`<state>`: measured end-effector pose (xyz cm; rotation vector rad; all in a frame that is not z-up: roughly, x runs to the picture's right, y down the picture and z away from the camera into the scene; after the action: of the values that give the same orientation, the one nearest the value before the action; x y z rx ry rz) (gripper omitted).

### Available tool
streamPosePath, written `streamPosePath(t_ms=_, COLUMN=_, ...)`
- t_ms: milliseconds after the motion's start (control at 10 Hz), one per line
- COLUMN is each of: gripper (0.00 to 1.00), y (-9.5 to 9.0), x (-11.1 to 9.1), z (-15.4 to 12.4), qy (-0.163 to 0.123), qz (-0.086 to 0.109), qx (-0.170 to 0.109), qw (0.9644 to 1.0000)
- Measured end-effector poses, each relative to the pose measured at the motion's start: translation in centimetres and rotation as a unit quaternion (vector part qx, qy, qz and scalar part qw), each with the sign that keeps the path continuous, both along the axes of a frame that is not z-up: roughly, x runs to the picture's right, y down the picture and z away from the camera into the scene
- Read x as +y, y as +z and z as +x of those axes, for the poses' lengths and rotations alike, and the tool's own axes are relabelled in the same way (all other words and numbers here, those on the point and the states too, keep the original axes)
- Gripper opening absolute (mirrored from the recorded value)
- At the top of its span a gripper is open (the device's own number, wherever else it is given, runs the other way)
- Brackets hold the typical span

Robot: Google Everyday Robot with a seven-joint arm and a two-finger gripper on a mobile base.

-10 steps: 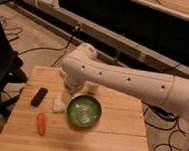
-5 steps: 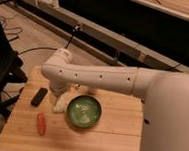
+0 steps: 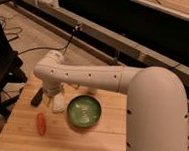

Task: Place the white sponge in the ceramic bowl

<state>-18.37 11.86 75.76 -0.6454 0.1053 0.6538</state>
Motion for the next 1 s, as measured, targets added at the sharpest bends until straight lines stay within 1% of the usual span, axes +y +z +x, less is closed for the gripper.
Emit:
streamPosePath(t_ms=100, gripper=0.65, y=-0.1, x=0.1, z=-0.1, qy=0.000, qz=-0.002, qx=-0.001, qw=1.0000)
streamPosePath(t_ms=200, gripper=0.65, y=0.1, x=-0.2, z=0.4, qy=0.008, qz=-0.002, qx=0.005, qw=1.0000)
streamPosePath(t_ms=400, gripper=0.65, y=1.7, x=-0.9, z=1.9, qy=0.047, qz=-0.011, qx=0.039, qw=0.9980)
streamPosePath(t_ms=500, gripper=0.65, y=3.0, x=-1.1, z=2.3, qy=0.073, qz=-0.019, qx=0.060, qw=0.9953)
streamPosePath(t_ms=600, gripper=0.65, y=4.4, x=-1.1, z=2.0, qy=0.097, qz=-0.026, qx=0.079, qw=0.9918)
streamPosePath(t_ms=700, gripper=0.65, y=5.1, x=-1.1, z=1.8, qy=0.107, qz=-0.028, qx=0.088, qw=0.9900)
streamPosePath(t_ms=800, gripper=0.65, y=6.3, x=-0.9, z=1.1, qy=0.120, qz=-0.032, qx=0.101, qw=0.9872)
streamPosePath(t_ms=1000, gripper=0.65, y=7.5, x=-0.1, z=-0.2, qy=0.125, qz=-0.037, qx=0.113, qw=0.9851)
